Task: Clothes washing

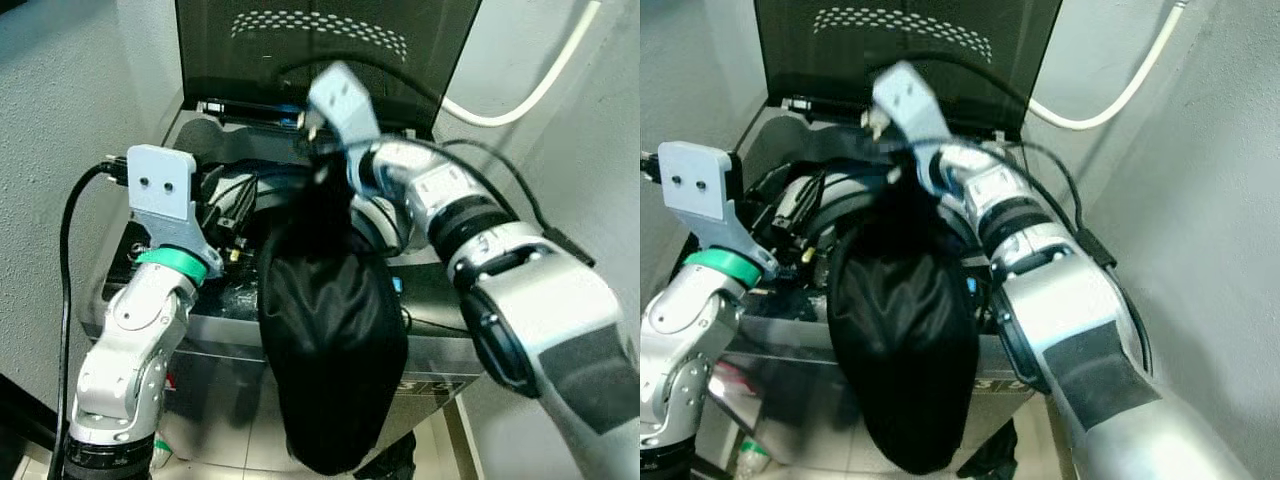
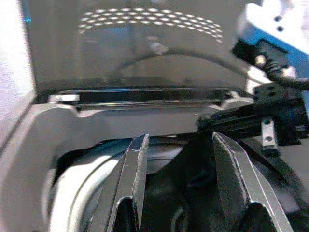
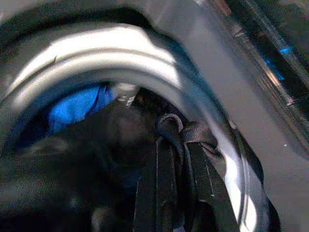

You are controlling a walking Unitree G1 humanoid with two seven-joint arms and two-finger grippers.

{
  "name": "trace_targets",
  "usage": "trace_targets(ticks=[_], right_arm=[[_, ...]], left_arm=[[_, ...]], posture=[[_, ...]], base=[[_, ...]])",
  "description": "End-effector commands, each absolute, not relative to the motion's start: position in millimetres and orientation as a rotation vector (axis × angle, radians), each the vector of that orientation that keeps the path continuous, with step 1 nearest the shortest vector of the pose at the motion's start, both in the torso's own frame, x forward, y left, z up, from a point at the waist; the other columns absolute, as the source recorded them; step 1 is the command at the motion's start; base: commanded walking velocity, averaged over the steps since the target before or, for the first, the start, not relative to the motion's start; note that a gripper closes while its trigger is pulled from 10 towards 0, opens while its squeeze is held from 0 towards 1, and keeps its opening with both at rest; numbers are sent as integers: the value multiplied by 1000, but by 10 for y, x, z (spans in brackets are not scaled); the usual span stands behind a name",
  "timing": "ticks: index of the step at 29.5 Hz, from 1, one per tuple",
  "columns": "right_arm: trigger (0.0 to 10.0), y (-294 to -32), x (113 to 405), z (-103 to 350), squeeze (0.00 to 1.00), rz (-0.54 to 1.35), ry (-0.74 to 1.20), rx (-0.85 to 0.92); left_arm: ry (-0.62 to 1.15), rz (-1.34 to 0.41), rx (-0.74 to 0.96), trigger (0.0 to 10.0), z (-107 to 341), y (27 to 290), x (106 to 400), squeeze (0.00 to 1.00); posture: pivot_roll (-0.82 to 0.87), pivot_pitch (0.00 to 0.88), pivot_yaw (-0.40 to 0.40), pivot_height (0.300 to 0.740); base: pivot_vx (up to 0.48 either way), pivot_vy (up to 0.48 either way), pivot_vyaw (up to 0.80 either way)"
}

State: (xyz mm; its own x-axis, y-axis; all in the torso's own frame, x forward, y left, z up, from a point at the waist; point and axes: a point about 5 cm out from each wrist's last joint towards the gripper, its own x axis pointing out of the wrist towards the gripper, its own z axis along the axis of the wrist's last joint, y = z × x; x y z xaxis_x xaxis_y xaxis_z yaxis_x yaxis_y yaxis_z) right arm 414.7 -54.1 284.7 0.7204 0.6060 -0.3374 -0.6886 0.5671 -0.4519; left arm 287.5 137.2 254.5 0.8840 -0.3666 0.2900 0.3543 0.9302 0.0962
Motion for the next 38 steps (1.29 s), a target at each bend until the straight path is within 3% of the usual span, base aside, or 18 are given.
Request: trace_targets(ticks=[1,10,11,14,17,19,20,21,25,26,33,34,35,36,37,38], right_arm=[[10000,-577,4139,2829,1000,794,189,-630],[10000,-618,4103,3023,973,902,191,-631],[10000,-642,4106,3201,0,883,131,-606],[10000,-675,4111,3416,0,837,38,-516],[10000,-768,4105,3763,0,754,-153,-241],[10000,-768,4105,3763,0,754,-153,-241],[10000,-823,4103,3801,878,752,-188,-178],[10000,-866,4106,3788,1000,760,-194,-141],[10000,-988,4138,3611,1000,743,-195,-94],[10000,-1023,4142,3555,0,739,-212,-80],[10000,-1116,4077,3287,0,865,-235,20],[10000,-1142,4024,3189,39,928,-224,5],[10000,-1154,3963,3106,431,986,-218,-19],[10000,-1154,3963,3106,431,986,-218,-19],[10000,-1154,3896,3032,643,1045,-212,-38],[10000,-1157,3801,2912,1000,1102,-186,-72]], left_arm=[[-279,-417,58,10000,2498,1324,2837,0],[-258,-418,85,10000,2511,1377,2874,0],[-263,-413,92,10000,2541,1406,2894,0],[-269,-406,92,10000,2568,1431,2905,0],[-292,-325,105,10000,2613,1549,2936,0],[-292,-325,105,10000,2613,1549,2936,0],[-301,-269,106,10000,2637,1628,2949,0],[-305,-223,109,10000,2653,1693,2955,0],[-284,-121,143,10000,2669,1851,2921,0],[-275,-124,151,10000,2656,1852,2902,0],[-265,-208,164,10000,2579,1746,2784,0],[-267,-168,186,10000,2576,1799,2757,0],[-271,-123,196,10000,2582,1864,2731,0],[-271,-123,196,10000,2582,1864,2731,0],[-274,-82,202,10000,2594,1931,2706,0],[-276,-24,206,10000,2613,2056,2659,0]], posture=[[91,23,-40,740],[93,16,-7,740],[93,16,-7,740],[93,16,-7,740],[97,12,9,740],[97,12,9,740],[95,12,10,740],[95,12,10,740],[106,16,-6,740],[106,16,-6,740],[118,21,-26,740],[118,21,-26,740],[117,22,-27,740],[117,22,-27,740],[117,22,-27,740],[117,22,-27,740]], base=[[0,0,0],[0,0,0],[0,0,0],[0,0,0],[0,0,0],[0,0,0],[0,0,0],[0,0,0],[0,0,0],[0,0,0],[0,0,0],[0,0,0],[0,0,0],[0,0,0],[0,0,0],[0,0,0]])
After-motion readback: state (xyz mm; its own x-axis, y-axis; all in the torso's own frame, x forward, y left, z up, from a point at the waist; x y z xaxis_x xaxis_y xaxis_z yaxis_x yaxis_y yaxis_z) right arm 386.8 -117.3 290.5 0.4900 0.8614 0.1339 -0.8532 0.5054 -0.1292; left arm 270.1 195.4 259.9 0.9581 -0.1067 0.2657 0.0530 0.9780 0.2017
